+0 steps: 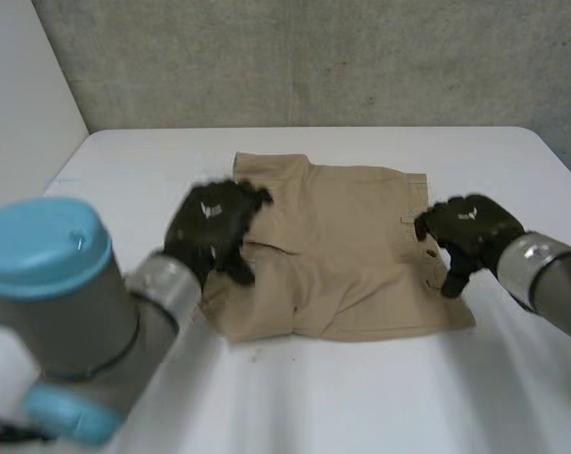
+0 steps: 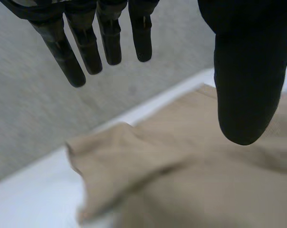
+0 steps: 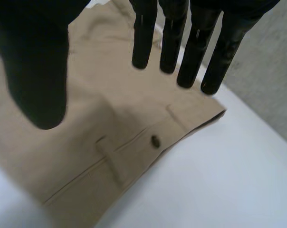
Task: Fold the shorts.
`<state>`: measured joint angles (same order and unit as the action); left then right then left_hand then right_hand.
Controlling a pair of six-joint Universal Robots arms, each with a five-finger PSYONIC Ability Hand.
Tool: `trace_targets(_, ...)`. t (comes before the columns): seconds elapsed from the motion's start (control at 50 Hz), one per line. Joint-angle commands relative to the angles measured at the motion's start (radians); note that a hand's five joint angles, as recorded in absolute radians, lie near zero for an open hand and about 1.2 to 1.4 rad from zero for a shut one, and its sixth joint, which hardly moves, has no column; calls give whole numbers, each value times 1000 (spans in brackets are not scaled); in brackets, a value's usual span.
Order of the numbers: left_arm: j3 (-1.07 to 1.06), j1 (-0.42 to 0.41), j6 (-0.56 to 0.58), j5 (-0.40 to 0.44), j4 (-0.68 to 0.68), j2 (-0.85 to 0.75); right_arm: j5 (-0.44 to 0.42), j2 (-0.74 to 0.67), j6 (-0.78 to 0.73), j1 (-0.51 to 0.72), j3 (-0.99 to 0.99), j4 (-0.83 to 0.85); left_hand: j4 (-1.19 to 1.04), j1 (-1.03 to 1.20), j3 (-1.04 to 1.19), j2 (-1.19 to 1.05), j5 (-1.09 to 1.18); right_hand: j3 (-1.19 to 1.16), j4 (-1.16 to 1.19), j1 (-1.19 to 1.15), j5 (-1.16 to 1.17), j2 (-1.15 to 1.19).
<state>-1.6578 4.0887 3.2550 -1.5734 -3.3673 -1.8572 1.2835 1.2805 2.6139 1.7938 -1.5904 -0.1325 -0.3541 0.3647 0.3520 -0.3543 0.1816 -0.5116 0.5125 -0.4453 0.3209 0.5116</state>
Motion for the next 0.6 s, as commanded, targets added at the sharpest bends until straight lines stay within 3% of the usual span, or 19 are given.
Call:
trace_targets(0.02,-163,-97,-96,-10,129,81,-145,45,-15,-99,-166,14,-130,119,132,-129,127,-266,265,-333,282,266)
trace_targets(0.16,-204,-103,-198,-100,132,32,-266,42,-17,-188,-273,109,-132,122,135,-132,130,-223,222,-289,239,223)
trace_targets(0.26,-191,-91,-201,-178,97,-51,-270,25,-15,-194,-319,226,-121,110,123,-121,119,-131,130,-197,147,131)
trace_targets(0.6,-163,-13,-189,-186,-26,-125,-251,-81,-44,-192,-312,333,-115,104,117,-115,113,-169,168,-236,185,169)
